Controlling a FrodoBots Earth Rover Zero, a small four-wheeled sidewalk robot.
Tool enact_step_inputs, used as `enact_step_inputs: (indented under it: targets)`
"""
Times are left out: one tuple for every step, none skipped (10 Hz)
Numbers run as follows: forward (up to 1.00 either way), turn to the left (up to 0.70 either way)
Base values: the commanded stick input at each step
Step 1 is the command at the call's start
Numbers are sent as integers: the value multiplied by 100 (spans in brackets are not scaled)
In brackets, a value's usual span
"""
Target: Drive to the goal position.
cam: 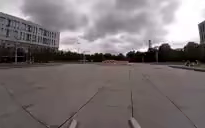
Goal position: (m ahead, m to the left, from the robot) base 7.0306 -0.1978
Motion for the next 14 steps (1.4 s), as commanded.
enact_step_inputs:
  targets:
    - [100,0]
    - [100,0]
    - [100,0]
    - [100,0]
    - [100,5]
    - [100,24]
    - [100,35]
    - [100,8]
    - [100,0]
    - [100,0]
    - [100,0]
    - [100,0]
    - [100,0]
    - [100,0]
